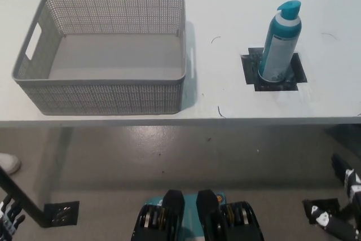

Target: Use the right hand to pick up an air purifying spray and put it inside a container

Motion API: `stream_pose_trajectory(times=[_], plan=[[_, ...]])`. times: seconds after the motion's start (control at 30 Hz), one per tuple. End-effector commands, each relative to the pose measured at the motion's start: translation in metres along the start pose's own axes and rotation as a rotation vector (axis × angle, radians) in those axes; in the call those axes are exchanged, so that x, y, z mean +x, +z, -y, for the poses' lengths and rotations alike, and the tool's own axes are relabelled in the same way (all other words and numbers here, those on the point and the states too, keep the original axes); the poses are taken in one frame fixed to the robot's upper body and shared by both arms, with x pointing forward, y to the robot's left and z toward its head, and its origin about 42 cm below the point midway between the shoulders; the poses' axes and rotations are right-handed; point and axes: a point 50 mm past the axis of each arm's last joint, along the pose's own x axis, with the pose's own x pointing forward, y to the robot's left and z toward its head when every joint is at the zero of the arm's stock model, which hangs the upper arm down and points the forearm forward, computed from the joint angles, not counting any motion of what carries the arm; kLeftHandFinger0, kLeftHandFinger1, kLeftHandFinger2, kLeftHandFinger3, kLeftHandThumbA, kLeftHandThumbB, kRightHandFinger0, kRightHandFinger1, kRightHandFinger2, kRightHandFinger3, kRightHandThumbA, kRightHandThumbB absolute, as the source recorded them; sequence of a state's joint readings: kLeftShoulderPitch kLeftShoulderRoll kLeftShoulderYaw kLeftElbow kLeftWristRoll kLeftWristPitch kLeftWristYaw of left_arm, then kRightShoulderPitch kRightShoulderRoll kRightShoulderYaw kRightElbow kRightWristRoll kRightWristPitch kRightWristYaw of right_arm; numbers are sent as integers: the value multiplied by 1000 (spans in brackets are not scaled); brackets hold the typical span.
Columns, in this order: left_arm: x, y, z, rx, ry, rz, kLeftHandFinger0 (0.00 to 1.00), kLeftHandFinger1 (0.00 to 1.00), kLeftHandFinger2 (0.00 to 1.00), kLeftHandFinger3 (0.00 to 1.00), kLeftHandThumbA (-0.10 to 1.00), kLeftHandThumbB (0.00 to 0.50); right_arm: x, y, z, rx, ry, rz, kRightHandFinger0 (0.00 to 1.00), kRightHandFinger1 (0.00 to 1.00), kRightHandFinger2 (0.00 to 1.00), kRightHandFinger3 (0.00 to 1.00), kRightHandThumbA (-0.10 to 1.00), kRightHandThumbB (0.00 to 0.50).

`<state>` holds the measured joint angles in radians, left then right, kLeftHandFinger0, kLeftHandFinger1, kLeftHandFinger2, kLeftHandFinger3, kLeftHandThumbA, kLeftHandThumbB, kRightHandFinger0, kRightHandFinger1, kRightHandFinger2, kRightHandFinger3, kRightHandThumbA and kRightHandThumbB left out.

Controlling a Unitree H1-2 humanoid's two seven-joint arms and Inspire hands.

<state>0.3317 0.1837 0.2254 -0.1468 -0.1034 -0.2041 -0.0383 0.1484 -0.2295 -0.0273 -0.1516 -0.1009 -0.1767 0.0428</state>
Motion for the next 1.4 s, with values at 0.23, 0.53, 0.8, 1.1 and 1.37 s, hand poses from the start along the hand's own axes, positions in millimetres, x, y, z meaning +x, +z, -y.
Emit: stream_pose_trajectory(times=[0.23, 0.53, 0.8, 1.1, 1.37], plan=[[-4, 10, -7, 8, -7, 57, 1000, 1000, 1000, 1000, 1000, 319, 87, 92, 37, -91, -89, 192, 1000, 1000, 1000, 1000, 707, 500], [-2, 10, -5, 2, -12, 56, 1000, 1000, 1000, 1000, 1000, 316, 144, 114, 49, -238, -26, 94, 1000, 1000, 1000, 1000, 745, 500], [-8, 7, -3, -11, -19, 41, 1000, 1000, 1000, 1000, 1000, 308, 183, 111, 50, -165, 8, 19, 1000, 1000, 1000, 1000, 734, 500], [-14, 7, -4, 7, -17, 37, 1000, 1000, 1000, 1000, 1000, 326, 238, 105, 41, -143, 12, -8, 1000, 1000, 1000, 1000, 773, 500], [-18, 9, -2, -12, -18, 26, 1000, 1000, 1000, 1000, 1000, 294, 275, 100, 33, -240, 77, -71, 1000, 1000, 1000, 1000, 1000, 500]])
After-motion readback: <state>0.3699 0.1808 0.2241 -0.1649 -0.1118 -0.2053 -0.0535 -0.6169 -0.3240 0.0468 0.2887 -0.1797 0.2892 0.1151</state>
